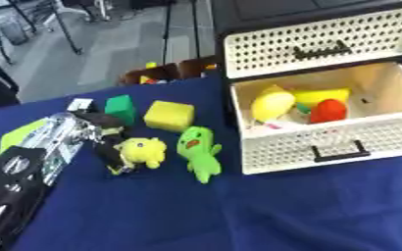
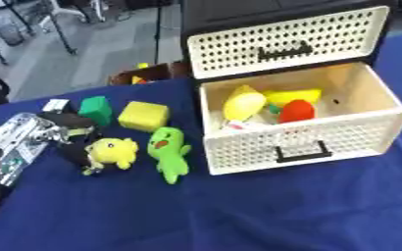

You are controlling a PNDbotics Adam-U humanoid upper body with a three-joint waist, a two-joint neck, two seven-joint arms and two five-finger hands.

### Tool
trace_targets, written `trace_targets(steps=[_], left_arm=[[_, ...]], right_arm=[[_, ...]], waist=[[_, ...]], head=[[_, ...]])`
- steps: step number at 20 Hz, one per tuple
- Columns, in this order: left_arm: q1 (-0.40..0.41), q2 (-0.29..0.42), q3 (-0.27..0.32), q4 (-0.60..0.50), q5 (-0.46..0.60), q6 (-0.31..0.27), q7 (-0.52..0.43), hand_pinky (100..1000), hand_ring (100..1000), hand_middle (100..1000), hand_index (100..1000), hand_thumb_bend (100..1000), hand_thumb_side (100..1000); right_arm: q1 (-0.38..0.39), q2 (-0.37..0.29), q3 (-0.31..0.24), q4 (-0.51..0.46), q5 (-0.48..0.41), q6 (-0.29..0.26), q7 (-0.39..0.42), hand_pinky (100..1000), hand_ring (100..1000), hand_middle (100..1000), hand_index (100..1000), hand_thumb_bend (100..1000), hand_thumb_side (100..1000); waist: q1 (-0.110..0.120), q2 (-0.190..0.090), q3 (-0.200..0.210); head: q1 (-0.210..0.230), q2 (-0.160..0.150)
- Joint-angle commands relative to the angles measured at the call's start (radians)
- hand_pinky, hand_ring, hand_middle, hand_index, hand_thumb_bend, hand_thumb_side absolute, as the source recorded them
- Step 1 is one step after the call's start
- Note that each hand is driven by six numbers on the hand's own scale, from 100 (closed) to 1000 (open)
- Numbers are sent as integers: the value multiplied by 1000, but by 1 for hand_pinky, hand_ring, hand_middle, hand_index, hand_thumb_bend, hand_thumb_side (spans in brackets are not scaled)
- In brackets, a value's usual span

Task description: Pick up objects from table and place into drawer.

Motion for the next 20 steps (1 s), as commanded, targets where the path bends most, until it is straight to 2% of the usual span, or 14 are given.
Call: trace_targets(steps=[1, 6, 11, 15, 20], left_arm=[[-23, 18, 8, -14, 14, 1, 7, 656, 763, 752, 832, 497, 620], [-22, 17, 5, -14, 21, 4, 19, 611, 717, 655, 771, 469, 592], [-25, 15, 5, -20, 25, 13, 46, 583, 692, 619, 752, 452, 574], [-24, 15, 4, -25, 25, 18, 72, 555, 668, 594, 744, 408, 537], [-21, 16, -1, -31, 20, 30, 113, 501, 608, 536, 684, 335, 496]], right_arm=[[-9, -14, -8, -16, -7, 1, -1, 683, 646, 610, 765, 137, 870], [-8, -14, -11, -16, -12, 3, -2, 685, 644, 609, 764, 137, 870], [-5, -12, -11, -16, -16, 7, 0, 686, 644, 608, 765, 139, 869], [-1, -10, -13, -16, -19, 8, 1, 686, 641, 605, 765, 140, 870], [3, -8, -15, -16, -25, 8, 1, 687, 640, 601, 764, 154, 886]], waist=[[-6, -19, 2], [-6, -18, -1], [-5, -19, 2], [-5, -19, 3], [-5, -23, 7]], head=[[1, -10], [0, -11], [0, -13], [1, -16], [-1, -13]])
